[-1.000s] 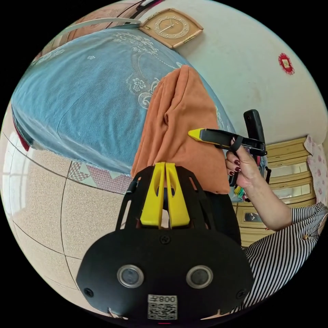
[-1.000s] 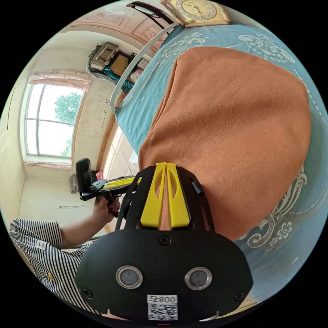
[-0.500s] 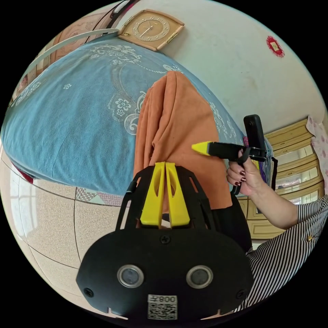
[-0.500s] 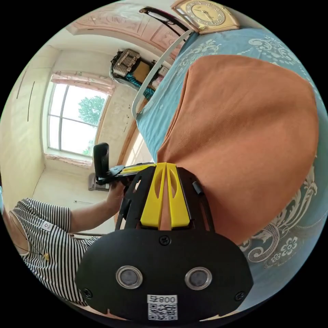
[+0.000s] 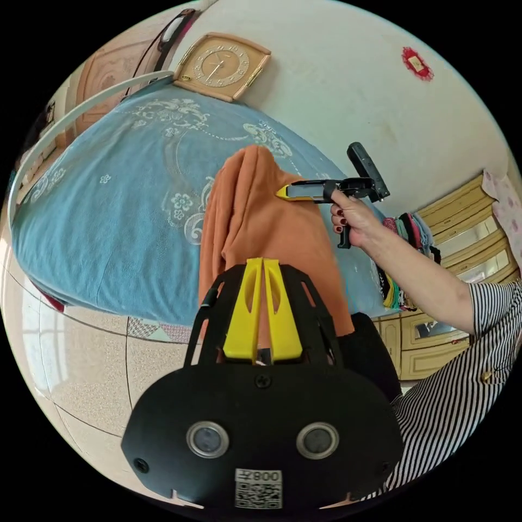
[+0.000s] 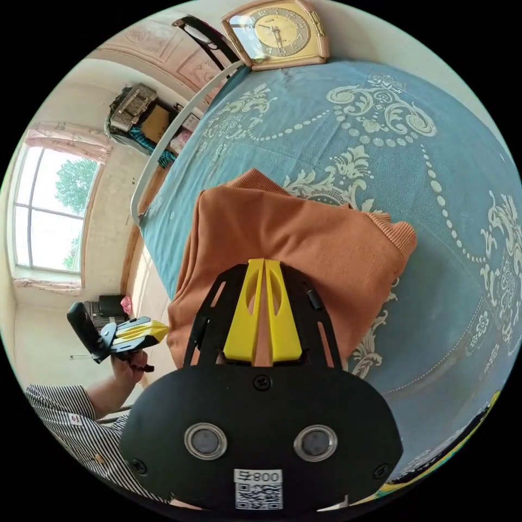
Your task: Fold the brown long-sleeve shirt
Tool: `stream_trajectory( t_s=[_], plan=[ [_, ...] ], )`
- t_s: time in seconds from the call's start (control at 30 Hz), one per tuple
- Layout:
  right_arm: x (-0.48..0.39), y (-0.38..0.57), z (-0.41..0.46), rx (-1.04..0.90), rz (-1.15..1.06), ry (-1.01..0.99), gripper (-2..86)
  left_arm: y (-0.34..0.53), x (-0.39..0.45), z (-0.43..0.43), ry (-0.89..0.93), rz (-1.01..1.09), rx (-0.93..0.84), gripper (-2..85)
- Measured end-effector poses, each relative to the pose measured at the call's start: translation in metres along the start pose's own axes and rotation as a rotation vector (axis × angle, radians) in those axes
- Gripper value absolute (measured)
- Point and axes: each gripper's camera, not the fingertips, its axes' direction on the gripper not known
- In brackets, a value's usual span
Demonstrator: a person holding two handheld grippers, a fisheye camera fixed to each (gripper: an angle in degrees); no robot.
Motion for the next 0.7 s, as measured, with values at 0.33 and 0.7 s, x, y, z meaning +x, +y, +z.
stream_trajectory(
  t_s=[0.33,0.7],
  plan=[
    [0.083,0.050,-0.022,0.175,0.225,-0.125,0.1,-0.093,0.025,0.086,-0.143,0.127,-0.193,0.2],
    [0.013,0.198,-0.014,0.133,0.039,-0.235,0.1,-0.003,0.038,0.036,0.038,0.046,-0.035,0.5]
  ],
)
